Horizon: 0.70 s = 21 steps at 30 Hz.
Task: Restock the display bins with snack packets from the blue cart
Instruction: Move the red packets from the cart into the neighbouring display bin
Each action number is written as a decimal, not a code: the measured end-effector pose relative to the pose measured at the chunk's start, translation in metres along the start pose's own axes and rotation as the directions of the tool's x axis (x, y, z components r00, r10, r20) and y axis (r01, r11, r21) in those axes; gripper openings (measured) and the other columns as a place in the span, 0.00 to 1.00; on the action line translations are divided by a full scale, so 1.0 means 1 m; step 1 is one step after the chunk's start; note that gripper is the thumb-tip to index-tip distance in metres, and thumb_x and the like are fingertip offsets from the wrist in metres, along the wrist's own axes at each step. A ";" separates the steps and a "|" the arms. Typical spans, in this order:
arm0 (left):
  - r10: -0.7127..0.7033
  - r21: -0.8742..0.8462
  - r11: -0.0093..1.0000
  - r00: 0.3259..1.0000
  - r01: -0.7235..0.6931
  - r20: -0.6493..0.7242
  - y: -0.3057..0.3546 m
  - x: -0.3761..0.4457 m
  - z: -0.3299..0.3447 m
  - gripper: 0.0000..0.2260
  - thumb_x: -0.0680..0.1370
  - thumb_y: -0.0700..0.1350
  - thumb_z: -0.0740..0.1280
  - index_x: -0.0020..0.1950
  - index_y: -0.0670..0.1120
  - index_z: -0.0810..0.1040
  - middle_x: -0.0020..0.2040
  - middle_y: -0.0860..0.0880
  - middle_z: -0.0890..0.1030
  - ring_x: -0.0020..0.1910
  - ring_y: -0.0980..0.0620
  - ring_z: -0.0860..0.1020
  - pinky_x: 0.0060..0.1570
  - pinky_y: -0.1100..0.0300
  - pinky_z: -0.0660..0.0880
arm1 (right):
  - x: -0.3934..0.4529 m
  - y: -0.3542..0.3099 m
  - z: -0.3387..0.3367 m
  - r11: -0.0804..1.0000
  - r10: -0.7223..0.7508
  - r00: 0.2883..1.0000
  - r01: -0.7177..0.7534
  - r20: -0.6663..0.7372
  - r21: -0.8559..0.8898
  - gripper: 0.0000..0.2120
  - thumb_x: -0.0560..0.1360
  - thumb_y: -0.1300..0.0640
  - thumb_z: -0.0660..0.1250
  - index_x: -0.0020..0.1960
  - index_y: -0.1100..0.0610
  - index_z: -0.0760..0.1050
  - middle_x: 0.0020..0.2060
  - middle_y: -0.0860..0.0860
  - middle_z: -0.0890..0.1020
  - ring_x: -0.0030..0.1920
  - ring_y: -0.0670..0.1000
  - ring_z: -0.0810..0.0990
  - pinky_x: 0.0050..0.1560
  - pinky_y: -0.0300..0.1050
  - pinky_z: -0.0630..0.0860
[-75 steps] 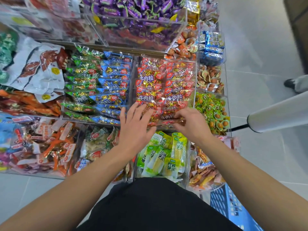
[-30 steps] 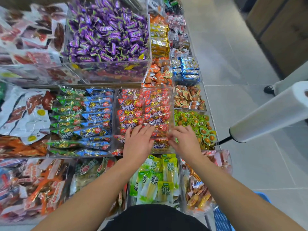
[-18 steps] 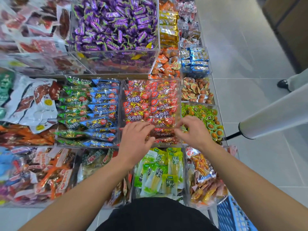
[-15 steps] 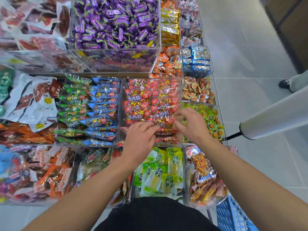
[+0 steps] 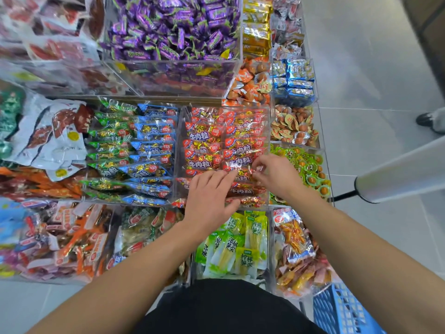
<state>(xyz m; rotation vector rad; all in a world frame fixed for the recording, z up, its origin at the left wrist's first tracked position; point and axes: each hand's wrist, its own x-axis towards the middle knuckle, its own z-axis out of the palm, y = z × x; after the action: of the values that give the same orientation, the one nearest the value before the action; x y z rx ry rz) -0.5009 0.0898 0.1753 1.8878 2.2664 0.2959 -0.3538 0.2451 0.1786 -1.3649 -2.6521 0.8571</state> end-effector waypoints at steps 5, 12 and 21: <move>-0.052 0.073 0.996 0.996 0.046 0.074 -0.005 0.001 0.006 0.29 0.81 0.62 0.57 0.79 0.50 0.64 0.76 0.50 0.69 0.75 0.45 0.63 0.74 0.46 0.56 | -0.001 0.002 -0.010 0.995 -0.014 0.989 0.028 -0.150 0.094 0.03 0.74 0.59 0.71 0.46 0.52 0.79 0.42 0.49 0.82 0.42 0.51 0.79 0.46 0.49 0.77; -0.085 0.138 0.988 0.985 0.064 0.150 -0.004 0.010 0.013 0.32 0.81 0.65 0.51 0.81 0.50 0.56 0.81 0.49 0.58 0.78 0.43 0.54 0.76 0.43 0.50 | -0.017 0.001 -0.010 0.991 0.002 0.969 0.030 -0.248 0.127 0.12 0.76 0.54 0.70 0.59 0.52 0.78 0.52 0.47 0.78 0.42 0.43 0.73 0.49 0.44 0.74; -0.047 0.079 0.996 0.988 0.036 0.144 -0.011 0.000 0.009 0.33 0.79 0.65 0.58 0.81 0.52 0.57 0.80 0.51 0.62 0.78 0.46 0.58 0.77 0.45 0.50 | -0.078 0.003 0.044 0.975 -0.215 0.953 0.195 -0.213 -0.110 0.11 0.70 0.60 0.77 0.52 0.56 0.84 0.45 0.52 0.84 0.42 0.60 0.79 0.44 0.51 0.77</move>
<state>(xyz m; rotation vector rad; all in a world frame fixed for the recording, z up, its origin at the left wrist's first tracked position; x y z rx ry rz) -0.5091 0.0883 0.1642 1.8293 2.2460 0.0643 -0.3164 0.1671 0.1565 -1.1002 -2.6210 0.5359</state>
